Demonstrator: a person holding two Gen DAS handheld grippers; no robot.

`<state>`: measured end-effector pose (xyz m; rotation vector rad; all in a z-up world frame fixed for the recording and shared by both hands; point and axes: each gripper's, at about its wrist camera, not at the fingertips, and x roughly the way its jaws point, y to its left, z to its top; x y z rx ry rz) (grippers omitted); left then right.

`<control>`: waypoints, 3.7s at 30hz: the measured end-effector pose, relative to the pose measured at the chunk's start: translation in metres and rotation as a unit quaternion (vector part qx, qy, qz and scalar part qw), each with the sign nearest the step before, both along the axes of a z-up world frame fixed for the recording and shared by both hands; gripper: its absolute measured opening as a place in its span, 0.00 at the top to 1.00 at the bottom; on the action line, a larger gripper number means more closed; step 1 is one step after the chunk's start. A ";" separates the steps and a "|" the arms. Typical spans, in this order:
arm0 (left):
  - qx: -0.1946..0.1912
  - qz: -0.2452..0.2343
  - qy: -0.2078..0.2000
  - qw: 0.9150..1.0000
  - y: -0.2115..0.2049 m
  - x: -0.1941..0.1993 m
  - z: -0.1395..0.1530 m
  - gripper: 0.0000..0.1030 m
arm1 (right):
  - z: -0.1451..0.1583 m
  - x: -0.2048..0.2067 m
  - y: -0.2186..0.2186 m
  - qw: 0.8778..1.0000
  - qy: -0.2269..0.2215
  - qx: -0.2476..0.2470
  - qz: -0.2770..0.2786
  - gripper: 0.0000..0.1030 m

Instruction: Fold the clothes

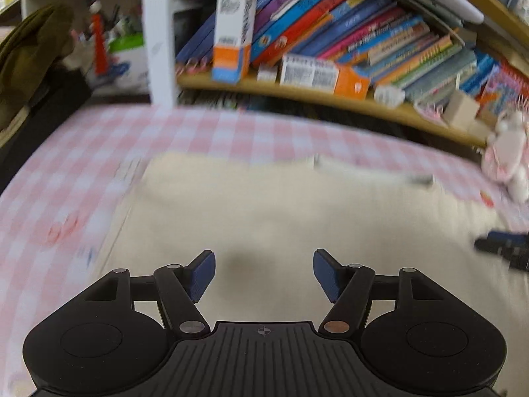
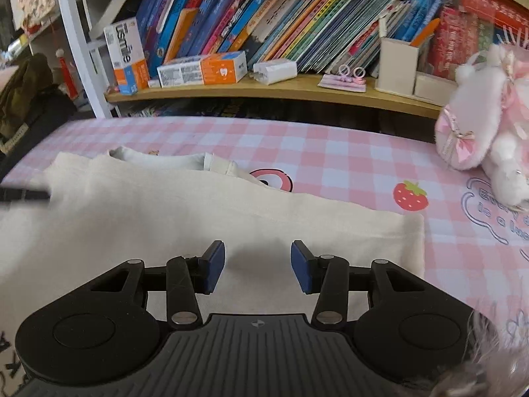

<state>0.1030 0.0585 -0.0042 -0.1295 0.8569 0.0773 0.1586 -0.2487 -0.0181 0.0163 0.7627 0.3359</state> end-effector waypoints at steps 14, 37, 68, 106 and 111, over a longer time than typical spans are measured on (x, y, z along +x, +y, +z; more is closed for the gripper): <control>-0.015 0.010 0.019 1.000 -0.014 -0.100 -0.007 0.34 | 0.013 -0.133 -0.039 0.999 0.012 -0.029 0.010 0.68; -0.181 0.229 0.021 0.956 0.087 -0.146 -0.004 0.33 | 0.000 -0.178 -0.123 0.970 0.160 0.135 -0.121 0.61; -0.334 0.237 -0.007 0.912 0.165 -0.168 -0.024 0.33 | 0.015 -0.190 -0.039 0.981 0.087 -0.082 -0.151 0.61; -0.391 0.106 0.101 0.909 0.187 -0.132 -0.018 0.04 | 0.021 -0.236 0.134 0.984 0.051 -0.134 -0.108 0.21; -0.448 0.149 0.111 0.875 0.200 -0.133 -0.025 0.04 | 0.027 -0.231 0.159 0.989 0.046 -0.135 -0.041 0.22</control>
